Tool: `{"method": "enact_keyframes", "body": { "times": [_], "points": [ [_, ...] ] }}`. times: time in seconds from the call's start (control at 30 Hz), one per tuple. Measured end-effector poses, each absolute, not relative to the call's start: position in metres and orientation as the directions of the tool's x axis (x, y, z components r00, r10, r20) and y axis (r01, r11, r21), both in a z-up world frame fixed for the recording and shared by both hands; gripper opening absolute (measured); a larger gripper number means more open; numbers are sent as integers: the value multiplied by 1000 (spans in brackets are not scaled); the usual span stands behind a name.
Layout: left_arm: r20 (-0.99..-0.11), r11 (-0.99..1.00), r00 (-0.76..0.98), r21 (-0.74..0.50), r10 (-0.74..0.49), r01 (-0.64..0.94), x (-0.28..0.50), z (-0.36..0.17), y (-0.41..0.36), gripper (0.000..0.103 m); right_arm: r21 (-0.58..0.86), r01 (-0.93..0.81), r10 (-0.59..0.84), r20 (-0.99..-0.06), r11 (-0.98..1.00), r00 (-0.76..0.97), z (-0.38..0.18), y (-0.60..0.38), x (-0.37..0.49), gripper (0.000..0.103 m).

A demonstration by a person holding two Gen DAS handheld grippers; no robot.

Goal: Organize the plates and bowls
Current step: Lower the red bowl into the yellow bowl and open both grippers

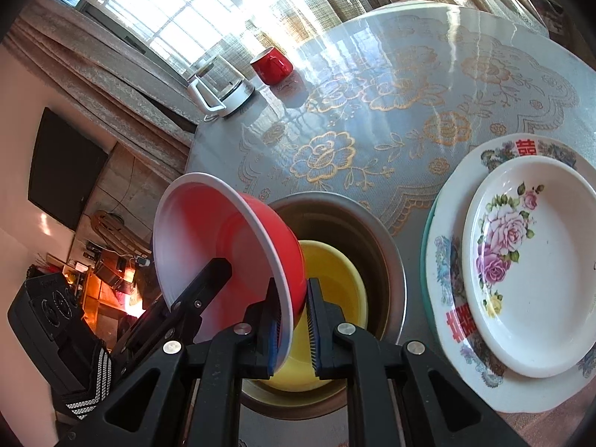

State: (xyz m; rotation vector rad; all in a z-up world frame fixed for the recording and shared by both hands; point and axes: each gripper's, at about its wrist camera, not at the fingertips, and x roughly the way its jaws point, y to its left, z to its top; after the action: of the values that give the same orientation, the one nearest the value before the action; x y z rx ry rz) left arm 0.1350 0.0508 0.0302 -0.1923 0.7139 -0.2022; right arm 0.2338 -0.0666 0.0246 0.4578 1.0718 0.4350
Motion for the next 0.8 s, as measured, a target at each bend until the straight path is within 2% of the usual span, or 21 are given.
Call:
{"method": "enact_keyframes", "body": {
  "times": [0.2, 0.27, 0.63, 0.8],
  "points": [
    [-677, 978, 709, -184, -195, 93, 131, 21, 44, 13, 554, -104, 547, -742, 826, 389, 18, -70, 232, 16],
    [-690, 981, 701, -173, -181, 83, 132, 18, 44, 13, 539, -102, 533, -753, 836, 386, 17, -70, 231, 19],
    [-705, 995, 703, -54, -94, 78, 130, 17, 32, 13, 524, -97, 520, -772, 846, 365, 12, -73, 227, 26],
    [-709, 997, 700, -42, -78, 69, 131, 17, 28, 13, 507, -114, 510, -779, 855, 365, 17, -70, 230, 30]
  ]
}}
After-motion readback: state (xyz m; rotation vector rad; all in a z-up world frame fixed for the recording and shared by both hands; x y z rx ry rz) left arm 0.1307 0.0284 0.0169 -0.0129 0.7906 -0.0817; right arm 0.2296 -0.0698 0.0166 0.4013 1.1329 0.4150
